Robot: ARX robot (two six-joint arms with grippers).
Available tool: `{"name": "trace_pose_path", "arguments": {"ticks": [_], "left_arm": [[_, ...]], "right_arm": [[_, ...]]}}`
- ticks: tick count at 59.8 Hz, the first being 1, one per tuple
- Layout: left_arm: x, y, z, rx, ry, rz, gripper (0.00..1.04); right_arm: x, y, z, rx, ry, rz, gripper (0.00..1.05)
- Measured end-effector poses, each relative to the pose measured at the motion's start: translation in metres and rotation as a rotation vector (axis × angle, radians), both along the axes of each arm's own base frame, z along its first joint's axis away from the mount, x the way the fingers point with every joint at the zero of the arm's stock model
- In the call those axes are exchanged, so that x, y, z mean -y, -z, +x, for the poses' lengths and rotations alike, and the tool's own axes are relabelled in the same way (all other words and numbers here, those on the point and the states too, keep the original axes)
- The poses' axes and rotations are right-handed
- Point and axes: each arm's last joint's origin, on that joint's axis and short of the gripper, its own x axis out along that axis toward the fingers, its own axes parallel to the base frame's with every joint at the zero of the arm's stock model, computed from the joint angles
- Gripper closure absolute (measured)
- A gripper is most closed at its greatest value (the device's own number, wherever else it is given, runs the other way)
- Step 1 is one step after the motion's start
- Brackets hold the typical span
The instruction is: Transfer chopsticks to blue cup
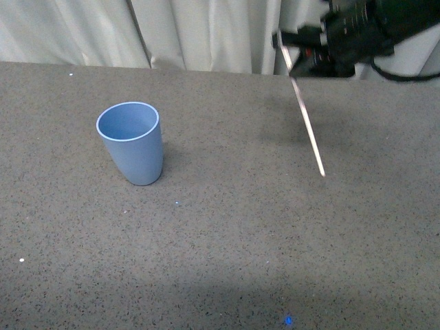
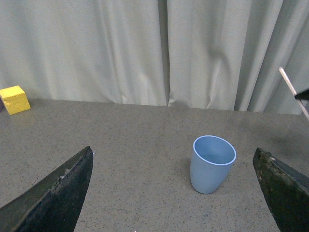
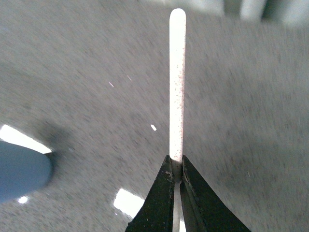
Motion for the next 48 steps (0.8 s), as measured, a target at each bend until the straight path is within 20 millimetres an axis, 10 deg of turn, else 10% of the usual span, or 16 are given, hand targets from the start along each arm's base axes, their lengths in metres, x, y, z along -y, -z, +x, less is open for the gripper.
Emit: {"name": "trace_pose_path", "arguments": {"ticks": [22, 48], "left_arm": [[0.0, 0.0, 0.0, 0.0, 0.0, 0.0, 0.07], [0.0, 0.0, 0.0, 0.0, 0.0, 0.0, 0.07]], "right_arm": [[-0.068, -0.055, -0.019, 0.539, -0.254, 0.362, 1.03], [-0.109, -0.006, -0.035, 0.499, -0.444, 0.472, 1.03]]}}
